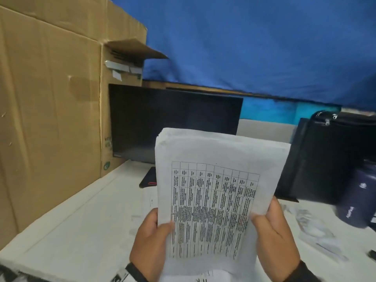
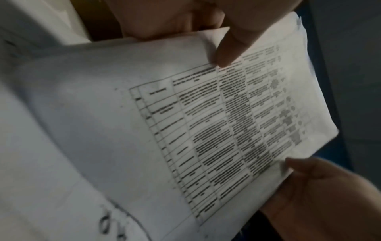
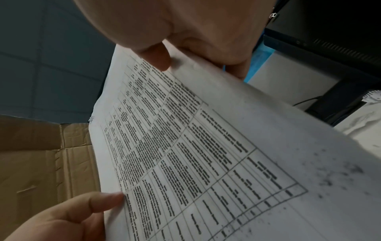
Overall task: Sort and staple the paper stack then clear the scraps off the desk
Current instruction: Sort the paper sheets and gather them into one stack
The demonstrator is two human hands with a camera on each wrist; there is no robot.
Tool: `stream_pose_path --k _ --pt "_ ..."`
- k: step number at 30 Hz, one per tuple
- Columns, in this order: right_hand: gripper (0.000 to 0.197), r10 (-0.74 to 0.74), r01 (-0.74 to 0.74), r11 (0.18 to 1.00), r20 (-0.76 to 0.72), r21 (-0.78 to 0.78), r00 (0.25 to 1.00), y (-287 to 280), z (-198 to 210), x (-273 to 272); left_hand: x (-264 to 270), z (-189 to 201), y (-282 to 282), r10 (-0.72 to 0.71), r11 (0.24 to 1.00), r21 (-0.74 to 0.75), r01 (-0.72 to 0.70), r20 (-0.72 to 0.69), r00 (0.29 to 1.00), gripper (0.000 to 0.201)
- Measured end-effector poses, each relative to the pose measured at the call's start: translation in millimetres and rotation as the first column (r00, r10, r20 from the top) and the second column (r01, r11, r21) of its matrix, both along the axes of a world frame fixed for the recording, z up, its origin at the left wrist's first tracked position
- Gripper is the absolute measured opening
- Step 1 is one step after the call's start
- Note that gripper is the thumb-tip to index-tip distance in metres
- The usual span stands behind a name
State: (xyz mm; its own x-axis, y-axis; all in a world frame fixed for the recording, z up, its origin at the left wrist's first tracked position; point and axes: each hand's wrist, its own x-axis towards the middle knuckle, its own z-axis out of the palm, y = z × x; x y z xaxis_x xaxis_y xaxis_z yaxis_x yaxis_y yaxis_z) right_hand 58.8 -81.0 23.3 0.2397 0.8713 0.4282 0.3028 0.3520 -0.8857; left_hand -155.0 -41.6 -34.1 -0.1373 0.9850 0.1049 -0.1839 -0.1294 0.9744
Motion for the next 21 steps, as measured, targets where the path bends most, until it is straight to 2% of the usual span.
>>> stream_pose_path --k 4,5,7,8,9,11,13,14,17,19,21 --pt "0.04 -0.144 0.136 0.986 0.075 0.099 0.987 -3.4 18.7 3.5 3.4 -2.2 -1.2 0.004 0.999 0.031 -0.003 -0.022 1.0 0.039" --pt "0.049 -0.189 0.173 0.975 0.114 0.136 0.975 -4.0 27.0 4.8 4.0 -1.1 -1.8 0.004 0.999 0.038 -0.003 -0.027 1.0 0.04" --pt "0.08 -0.27 0.223 0.943 0.173 0.249 0.947 -6.4 46.4 4.1 5.2 2.9 -3.3 0.004 0.999 0.048 -0.002 -0.033 0.999 0.039" --pt "0.095 -0.346 0.273 0.914 0.228 0.3 0.91 -8.1 56.2 2.7 6.4 4.6 -4.7 0.004 0.998 0.055 -0.001 -0.056 0.998 0.036" --pt "0.102 -0.44 0.326 0.879 0.329 0.348 0.836 -9.7 66.1 0.6 7.2 4.7 -5.6 0.0 0.998 0.059 0.005 -0.087 0.996 0.032" --pt "0.091 -0.571 0.359 0.819 0.576 0.446 0.585 -13.4 83.2 -6.1 8.1 4.6 -7.8 -0.016 0.998 0.055 0.023 -0.134 0.991 0.034" --pt "0.071 -0.534 0.282 0.844 0.759 0.456 0.373 -19.4 99.1 -17.7 7.5 3.4 -7.7 -0.014 0.998 0.058 0.023 -0.147 0.989 0.045" --pt "0.066 -0.505 0.245 0.861 0.807 0.446 0.306 -20.7 104.3 -22.7 7.5 2.0 -7.4 -0.002 0.997 0.07 0.012 -0.138 0.99 0.047" --pt "0.074 -0.431 0.155 0.901 0.876 0.405 0.215 -16.6 112.9 -31.5 10.6 -1.7 -9.4 0.019 0.994 0.113 -0.014 -0.046 0.999 0.04" --pt "0.075 -0.382 0.109 0.924 0.907 0.367 0.177 -13.7 118.6 -37.2 12.6 -1.1 -8.4 0.027 0.988 0.153 -0.026 -0.008 1.0 0.044" --pt "0.072 -0.348 0.072 0.937 0.916 0.341 0.2 -10.6 121.4 -40.8 11.6 -2.2 -4.2 0.019 0.987 0.161 -0.017 -0.014 1.0 0.05"
